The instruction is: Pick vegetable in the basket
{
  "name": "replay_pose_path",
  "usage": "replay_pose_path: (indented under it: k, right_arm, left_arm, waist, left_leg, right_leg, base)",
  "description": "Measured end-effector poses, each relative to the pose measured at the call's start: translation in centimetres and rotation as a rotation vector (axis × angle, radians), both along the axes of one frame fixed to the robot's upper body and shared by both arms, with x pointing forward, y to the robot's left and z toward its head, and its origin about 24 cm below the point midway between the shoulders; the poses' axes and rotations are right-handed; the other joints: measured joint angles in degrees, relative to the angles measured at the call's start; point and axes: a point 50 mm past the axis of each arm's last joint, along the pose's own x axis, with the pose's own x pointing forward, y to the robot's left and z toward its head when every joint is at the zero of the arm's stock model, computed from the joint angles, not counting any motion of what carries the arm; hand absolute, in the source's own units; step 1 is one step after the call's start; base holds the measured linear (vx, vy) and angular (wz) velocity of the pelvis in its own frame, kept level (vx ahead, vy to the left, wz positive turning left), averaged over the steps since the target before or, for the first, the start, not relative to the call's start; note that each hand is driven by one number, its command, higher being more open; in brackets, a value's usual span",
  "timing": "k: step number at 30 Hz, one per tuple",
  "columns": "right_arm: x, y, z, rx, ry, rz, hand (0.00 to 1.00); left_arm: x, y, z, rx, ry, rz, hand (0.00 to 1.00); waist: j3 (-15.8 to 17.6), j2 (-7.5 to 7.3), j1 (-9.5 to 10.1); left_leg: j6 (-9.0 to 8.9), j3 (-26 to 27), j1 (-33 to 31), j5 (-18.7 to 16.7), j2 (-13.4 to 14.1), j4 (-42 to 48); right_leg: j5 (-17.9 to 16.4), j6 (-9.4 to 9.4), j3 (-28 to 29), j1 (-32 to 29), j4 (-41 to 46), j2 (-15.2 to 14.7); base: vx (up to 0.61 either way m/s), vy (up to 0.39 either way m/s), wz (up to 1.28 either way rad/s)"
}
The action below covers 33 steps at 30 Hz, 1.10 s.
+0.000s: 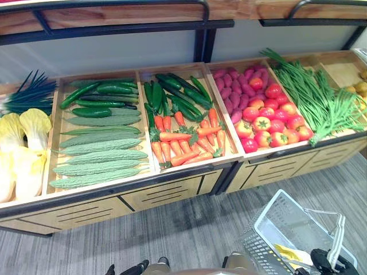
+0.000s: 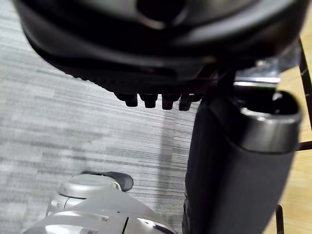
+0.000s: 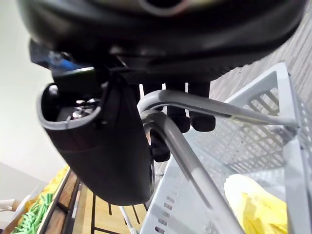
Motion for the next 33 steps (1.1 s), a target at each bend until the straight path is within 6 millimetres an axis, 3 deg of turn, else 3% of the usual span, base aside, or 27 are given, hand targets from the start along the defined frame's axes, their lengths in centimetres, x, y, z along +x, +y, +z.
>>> replay_pose_path:
  k: [1, 2, 3, 4, 8, 11, 21, 27, 33]
  right_arm:
    - [-0.4, 0.2, -0.2, 0.013, 0.000, -0.025, 0.00]
    - [-1.2, 0.8, -0.5, 0.039, 0.001, -0.061, 0.00]
    - [-1.6, 1.0, -0.8, 0.056, 0.012, -0.085, 0.00]
    - [-1.8, 0.8, -0.8, 0.059, 0.009, -0.110, 0.00]
    - [-1.3, 0.5, -0.8, 0.070, -0.030, -0.150, 0.00]
    - [-1.2, 0.5, -0.8, 0.076, -0.033, -0.160, 0.00]
    - [-2.0, 2.1, -1.7, 0.125, 0.009, -0.182, 0.00]
    - [-3.2, 3.2, -2.5, 0.167, 0.065, -0.171, 0.00]
    - [-3.8, 3.1, -2.6, 0.177, 0.071, -0.183, 0.00]
  left_arm:
    - [0.1, 0.3, 0.1, 0.004, -0.007, 0.013, 1.00]
    - [0.1, 0.9, 0.2, 0.017, -0.009, 0.015, 1.00]
    - [0.1, 1.4, 0.3, 0.022, -0.013, 0.032, 1.00]
    - [0.2, 0.5, 0.1, -0.004, -0.021, 0.044, 1.00]
    - [0.1, -1.3, -0.3, -0.056, -0.036, 0.105, 1.00]
    - [-0.3, -1.6, -0.3, -0.055, -0.034, 0.199, 1.00]
    - [-1.4, -1.1, -0.1, 0.090, 0.023, 0.373, 1.00]
    - [-1.6, -0.4, 0.2, 0.182, 0.067, 0.499, 1.00]
    - [-0.7, 5.3, 2.7, 0.400, 0.103, 1.087, 1.00]
  waist:
    - [-0.3, -0.52, 0.11]
    - [-1.5, -2.53, 0.07]
    - [-2.0, -2.72, 0.23]
    - [-3.0, -1.16, 1.65]
    - [-4.2, 1.41, 2.67]
    - [-4.3, 1.60, 2.71]
    - [-5.8, 0.60, 2.81]
    - [-6.7, 1.16, 2.73]
    - [-7.4, 2.05, 2.51]
  left_leg:
    - [-1.28, -1.3, -0.7, -1.0, 0.7, 1.4]
    - [-3.14, -2.9, -1.6, -2.1, 0.8, 2.6]
    - [-4.56, -3.8, -1.5, -2.8, 2.2, 3.1]
    - [-5.93, -3.3, -1.4, -2.7, 5.2, 2.8]
    - [-8.91, -0.5, 1.4, 0.2, 8.6, -1.3]
    - [-8.58, 2.9, 3.3, 3.2, 8.3, -3.9]
    - [-8.74, 4.6, 4.2, 4.0, 6.6, -6.9]
    - [-8.66, 4.8, 4.4, 5.0, 5.8, -8.8]
    - [-8.48, 5.0, 6.3, 5.2, 5.3, -10.5]
  right_leg:
    - [3.6, 0.31, 2.2, 0.1, -2.7, 0.4]
    - [12.7, 0.98, 4.2, 0.4, -5.0, 0.1]
    - [9.5, 4.50, 4.5, 1.9, -5.5, 0.8]
    - [8.2, 3.82, 3.2, 3.3, -8.0, 3.5]
    - [4.0, 2.06, -1.2, 7.1, -12.6, 6.4]
    - [3.9, 1.93, -2.1, 9.3, -14.1, 6.5]
    - [4.3, 1.81, -1.9, 10.2, -18.1, 5.3]
    - [5.1, 1.94, -2.1, 10.4, -19.3, 5.0]
    - [5.0, 2.06, -2.3, 11.9, -19.9, 4.4]
  base:
    - [0.25, -0.364, 0.77]
    - [0.27, -0.466, 0.70]
    - [0.26, -0.530, 0.47]
    - [0.23, -0.449, 0.10]
    - [0.15, -0.296, 0.10]
    - [0.05, -0.119, 0.17]
    - [-0.05, 0.025, -0.01]
    - [0.01, 0.008, 0.02]
    - [0.02, 0.008, 0.01]
